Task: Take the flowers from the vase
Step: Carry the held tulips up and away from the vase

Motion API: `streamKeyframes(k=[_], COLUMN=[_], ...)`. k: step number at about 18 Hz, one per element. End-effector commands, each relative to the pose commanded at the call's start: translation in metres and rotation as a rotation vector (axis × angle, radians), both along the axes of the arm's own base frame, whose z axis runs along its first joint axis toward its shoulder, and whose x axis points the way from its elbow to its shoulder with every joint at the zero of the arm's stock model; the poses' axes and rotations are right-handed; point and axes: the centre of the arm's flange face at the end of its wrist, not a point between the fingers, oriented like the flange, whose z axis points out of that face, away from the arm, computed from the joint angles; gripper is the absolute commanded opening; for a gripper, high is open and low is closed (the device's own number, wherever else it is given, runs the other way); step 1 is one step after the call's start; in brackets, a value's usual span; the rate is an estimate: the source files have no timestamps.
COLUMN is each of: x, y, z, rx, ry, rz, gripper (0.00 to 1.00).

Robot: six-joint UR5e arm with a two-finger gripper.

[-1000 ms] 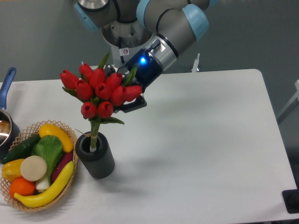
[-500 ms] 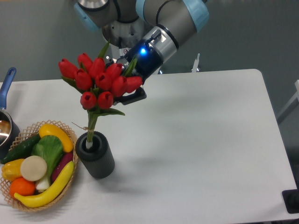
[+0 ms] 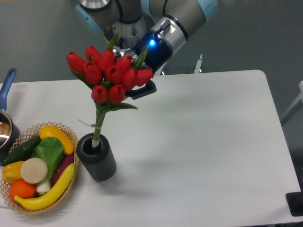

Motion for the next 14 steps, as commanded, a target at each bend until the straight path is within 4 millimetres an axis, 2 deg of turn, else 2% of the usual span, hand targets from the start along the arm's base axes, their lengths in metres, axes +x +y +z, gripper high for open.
streamKeyframes(k=[2, 4, 7, 12, 14], x=[-0.018, -0.045, -0.079, -0.127, -0.144], y=[-0.011, -0.03, -0.049, -0.08, -0.087], z=[0.004, 0.001, 0.004, -0.009, -0.022], rx=[0.006, 0.006, 0.01, 0.016, 0.014], ry=[0.019, 0.022, 0.035, 0.091, 0.1], rz=[0.034, 0.089, 0.143, 0.204, 0.215], gripper=[0.37, 0.37, 0.37, 0.37, 0.37])
